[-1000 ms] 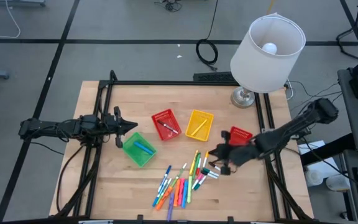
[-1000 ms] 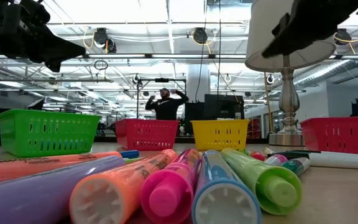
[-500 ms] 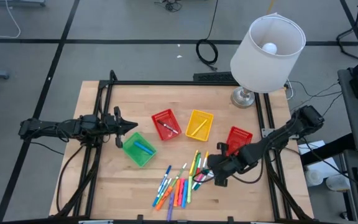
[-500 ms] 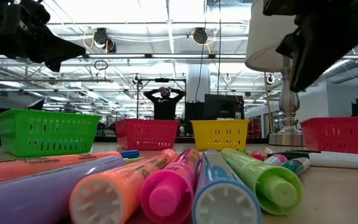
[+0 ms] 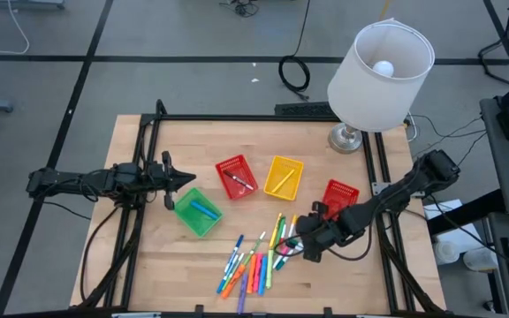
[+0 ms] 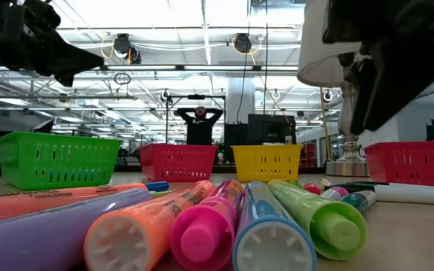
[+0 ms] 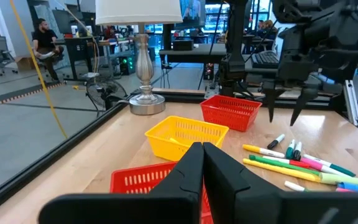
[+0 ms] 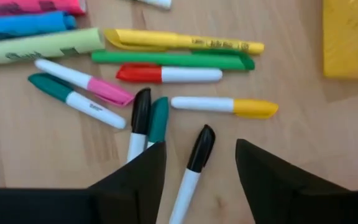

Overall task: Pick & Place Markers
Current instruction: Put the black marker into the right red bin

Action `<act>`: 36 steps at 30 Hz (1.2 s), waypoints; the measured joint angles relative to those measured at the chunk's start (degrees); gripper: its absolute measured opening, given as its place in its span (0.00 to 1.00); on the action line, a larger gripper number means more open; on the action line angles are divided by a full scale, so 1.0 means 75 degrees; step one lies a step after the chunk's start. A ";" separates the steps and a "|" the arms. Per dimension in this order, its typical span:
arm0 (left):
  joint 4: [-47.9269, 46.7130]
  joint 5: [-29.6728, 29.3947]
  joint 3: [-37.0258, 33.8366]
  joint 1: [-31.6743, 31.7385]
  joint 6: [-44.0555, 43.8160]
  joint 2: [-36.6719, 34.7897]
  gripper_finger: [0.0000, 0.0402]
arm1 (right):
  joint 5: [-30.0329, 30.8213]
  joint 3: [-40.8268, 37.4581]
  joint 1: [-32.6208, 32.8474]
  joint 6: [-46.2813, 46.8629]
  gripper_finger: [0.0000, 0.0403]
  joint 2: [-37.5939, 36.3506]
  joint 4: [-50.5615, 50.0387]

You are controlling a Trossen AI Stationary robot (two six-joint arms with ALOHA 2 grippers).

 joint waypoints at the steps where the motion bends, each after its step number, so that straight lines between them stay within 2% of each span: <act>1: 0.0000 0.0000 0.0000 0.0001 -0.0032 0.0000 0.05 | -0.0005 -0.0108 0.0000 0.0066 0.46 0.0000 0.0124; 16: -0.0003 0.0004 0.0000 0.0000 -0.0088 0.0000 0.05 | -0.0122 -0.1331 0.0026 0.0496 0.46 -0.0003 0.1943; 29: -0.0003 0.0017 0.0000 0.0000 -0.0085 0.0000 0.05 | -0.0201 -0.1772 0.0055 0.0751 0.41 0.0018 0.2199; 36: -0.0001 0.0025 0.0000 0.0000 -0.0082 0.0000 0.05 | -0.0093 -0.1752 0.0061 0.0637 0.41 0.0792 0.2511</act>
